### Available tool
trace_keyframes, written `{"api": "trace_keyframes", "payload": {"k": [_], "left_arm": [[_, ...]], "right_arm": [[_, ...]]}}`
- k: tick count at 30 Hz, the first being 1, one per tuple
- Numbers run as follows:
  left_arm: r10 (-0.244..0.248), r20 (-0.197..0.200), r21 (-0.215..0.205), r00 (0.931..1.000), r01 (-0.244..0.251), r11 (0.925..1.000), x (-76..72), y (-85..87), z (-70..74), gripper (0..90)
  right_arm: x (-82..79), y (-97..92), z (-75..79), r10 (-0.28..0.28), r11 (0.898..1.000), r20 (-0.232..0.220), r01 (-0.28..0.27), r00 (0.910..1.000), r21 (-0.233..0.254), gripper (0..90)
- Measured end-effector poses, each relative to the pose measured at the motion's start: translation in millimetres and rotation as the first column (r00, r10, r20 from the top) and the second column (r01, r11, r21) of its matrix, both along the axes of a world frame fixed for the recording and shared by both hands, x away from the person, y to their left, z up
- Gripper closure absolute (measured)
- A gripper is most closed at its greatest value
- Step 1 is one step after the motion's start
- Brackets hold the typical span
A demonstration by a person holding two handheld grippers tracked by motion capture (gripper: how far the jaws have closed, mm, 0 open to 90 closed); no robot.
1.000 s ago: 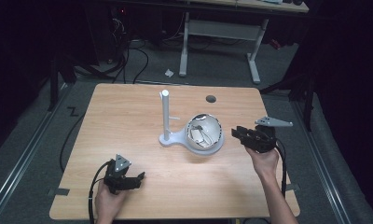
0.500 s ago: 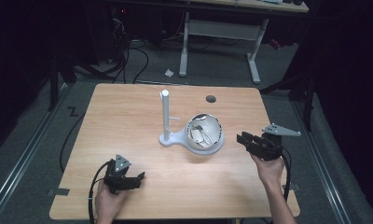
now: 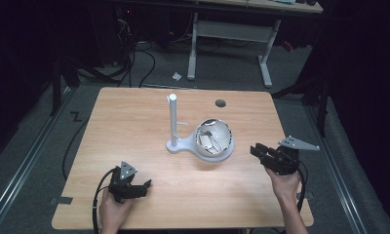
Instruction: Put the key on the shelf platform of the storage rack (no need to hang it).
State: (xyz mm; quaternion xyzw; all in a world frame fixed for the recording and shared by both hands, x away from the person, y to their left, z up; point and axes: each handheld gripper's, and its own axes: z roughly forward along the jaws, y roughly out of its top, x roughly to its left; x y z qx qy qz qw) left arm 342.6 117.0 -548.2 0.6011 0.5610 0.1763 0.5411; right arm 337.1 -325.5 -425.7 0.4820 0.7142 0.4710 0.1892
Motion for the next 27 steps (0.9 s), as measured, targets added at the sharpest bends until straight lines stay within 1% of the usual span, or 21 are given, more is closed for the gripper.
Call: {"api": "trace_keyframes", "payload": {"k": [8,15,27], "left_arm": [[0.001,0.000,0.000,1.0000,-0.001,1.0000,0.1,0.0,0.0,16.4],[0.001,0.000,-0.001,1.0000,-0.001,1.0000,0.1,-0.1,0.0,16.4],[0.001,0.000,-0.001,1.0000,-0.001,1.0000,0.0,0.0,0.0,16.4]], "right_arm": [[-9.3,2.7,-2.8,0.008,1.000,0.004,-0.008,1.0000,0.010,66.5],[-16.8,7.2,-4.6,0.024,1.000,0.009,-0.024,0.9997,0.010,66.4],[-22.6,19.8,-12.6,0.057,0.998,0.003,-0.057,0.9984,0.014,66.3]]}}
